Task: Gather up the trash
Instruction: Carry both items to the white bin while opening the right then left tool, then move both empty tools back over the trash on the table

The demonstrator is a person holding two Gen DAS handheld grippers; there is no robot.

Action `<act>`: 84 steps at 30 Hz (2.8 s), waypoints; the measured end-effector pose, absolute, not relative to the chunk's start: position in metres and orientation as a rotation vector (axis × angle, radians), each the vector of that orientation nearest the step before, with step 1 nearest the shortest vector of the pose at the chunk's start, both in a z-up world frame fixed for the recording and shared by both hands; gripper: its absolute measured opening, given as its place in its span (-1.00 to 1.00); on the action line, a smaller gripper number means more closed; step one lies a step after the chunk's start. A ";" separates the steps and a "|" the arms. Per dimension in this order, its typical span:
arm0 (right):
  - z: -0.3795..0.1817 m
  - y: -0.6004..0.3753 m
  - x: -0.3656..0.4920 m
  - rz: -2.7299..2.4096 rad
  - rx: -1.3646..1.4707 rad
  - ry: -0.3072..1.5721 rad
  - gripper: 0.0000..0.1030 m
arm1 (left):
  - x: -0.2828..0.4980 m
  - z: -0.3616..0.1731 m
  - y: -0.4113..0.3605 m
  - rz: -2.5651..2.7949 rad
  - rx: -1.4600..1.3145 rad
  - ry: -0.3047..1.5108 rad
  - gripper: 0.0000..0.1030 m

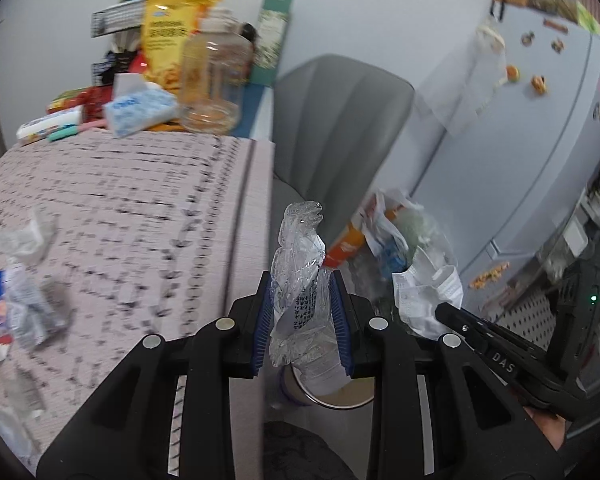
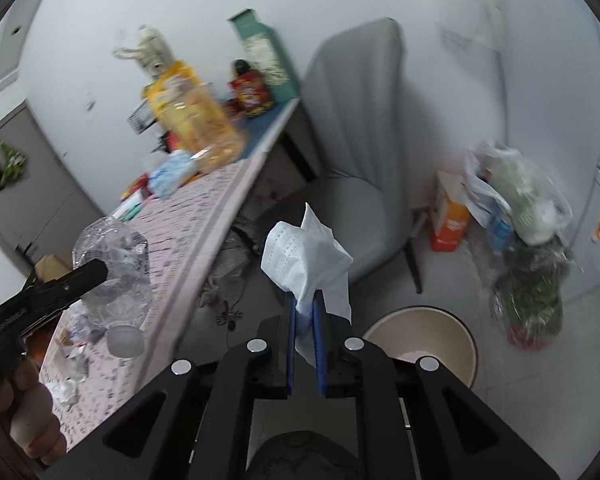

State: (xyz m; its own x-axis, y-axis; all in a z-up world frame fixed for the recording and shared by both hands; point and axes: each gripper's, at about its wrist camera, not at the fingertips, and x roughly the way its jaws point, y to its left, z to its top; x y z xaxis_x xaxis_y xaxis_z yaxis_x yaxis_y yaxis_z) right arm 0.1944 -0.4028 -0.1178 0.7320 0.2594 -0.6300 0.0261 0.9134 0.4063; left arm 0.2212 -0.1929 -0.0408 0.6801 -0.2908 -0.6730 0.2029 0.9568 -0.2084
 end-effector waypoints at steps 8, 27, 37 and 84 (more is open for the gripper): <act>-0.167 -0.449 0.213 0.082 0.470 0.793 -0.61 | 0.252 -0.073 -0.247 -0.296 -0.074 0.853 -0.45; -0.190 -0.536 0.159 -0.042 0.572 0.778 0.33 | 0.272 -0.129 -0.341 -0.442 -0.064 0.992 0.63; -0.163 -0.522 0.145 -0.056 0.535 0.730 0.64 | 0.263 -0.088 -0.301 -0.397 -0.098 0.905 0.80; -0.051 -0.217 0.133 0.331 0.167 0.652 0.85 | 0.084 -0.013 0.036 -0.002 -0.351 0.609 0.85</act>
